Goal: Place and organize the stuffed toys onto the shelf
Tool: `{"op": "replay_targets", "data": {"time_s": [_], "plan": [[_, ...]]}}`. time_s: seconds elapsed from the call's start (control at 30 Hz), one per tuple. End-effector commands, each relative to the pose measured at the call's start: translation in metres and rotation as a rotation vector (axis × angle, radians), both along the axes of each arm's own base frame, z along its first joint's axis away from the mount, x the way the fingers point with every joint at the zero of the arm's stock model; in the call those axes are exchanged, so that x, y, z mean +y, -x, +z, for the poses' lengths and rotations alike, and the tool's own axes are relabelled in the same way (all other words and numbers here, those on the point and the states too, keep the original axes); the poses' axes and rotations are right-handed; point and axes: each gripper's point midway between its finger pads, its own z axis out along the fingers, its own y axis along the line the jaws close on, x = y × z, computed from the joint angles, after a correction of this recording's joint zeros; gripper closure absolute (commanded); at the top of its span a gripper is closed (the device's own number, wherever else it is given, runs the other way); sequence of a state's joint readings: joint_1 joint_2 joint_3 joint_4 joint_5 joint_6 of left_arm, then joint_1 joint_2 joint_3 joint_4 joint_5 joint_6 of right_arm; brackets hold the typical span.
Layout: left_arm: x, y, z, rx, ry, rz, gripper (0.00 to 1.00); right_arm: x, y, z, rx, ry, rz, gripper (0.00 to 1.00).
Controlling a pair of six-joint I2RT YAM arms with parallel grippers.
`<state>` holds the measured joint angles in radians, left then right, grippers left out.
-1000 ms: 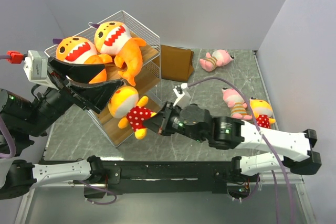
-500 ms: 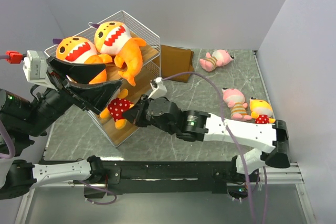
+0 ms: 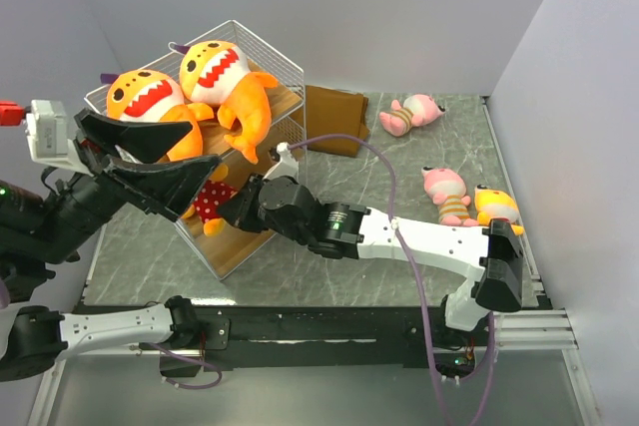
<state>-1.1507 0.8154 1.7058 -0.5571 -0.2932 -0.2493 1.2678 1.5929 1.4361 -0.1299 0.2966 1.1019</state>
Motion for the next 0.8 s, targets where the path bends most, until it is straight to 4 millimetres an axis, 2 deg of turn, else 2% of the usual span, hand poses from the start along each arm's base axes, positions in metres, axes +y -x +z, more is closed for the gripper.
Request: {"op": "replay_targets", "data": {"time_s": [0.0, 0.17, 0.3, 0.5, 0.57, 0.7, 0.77], "plan": [[0.015, 0.009, 0.017, -0.033, 0.076, -0.011, 0.04, 0.011, -0.009, 0.030, -0.023, -0.086, -0.004, 0.80], [0.019, 0.010, 0.017, -0.028, 0.077, -0.010, 0.04, 0.015, -0.017, 0.022, -0.026, -0.055, 0.003, 0.66], [0.024, 0.011, 0.017, -0.031, 0.091, -0.003, 0.03, 0.008, -0.021, 0.023, -0.038, -0.060, -0.015, 0.57], [0.019, 0.008, 0.015, -0.028, 0.077, 0.001, 0.04, -0.002, -0.018, 0.036, -0.050, -0.082, -0.012, 0.50], [0.019, 0.007, 0.014, -0.028, 0.071, 0.007, 0.04, -0.006, -0.016, 0.032, -0.047, -0.080, -0.005, 0.48], [0.018, 0.004, 0.012, -0.026, 0.061, 0.023, 0.04, -0.012, -0.012, 0.043, -0.075, -0.104, 0.009, 0.40], [0.018, 0.003, 0.013, -0.028, 0.058, 0.026, 0.03, -0.015, -0.013, 0.044, -0.077, -0.098, 0.004, 0.40]]}}
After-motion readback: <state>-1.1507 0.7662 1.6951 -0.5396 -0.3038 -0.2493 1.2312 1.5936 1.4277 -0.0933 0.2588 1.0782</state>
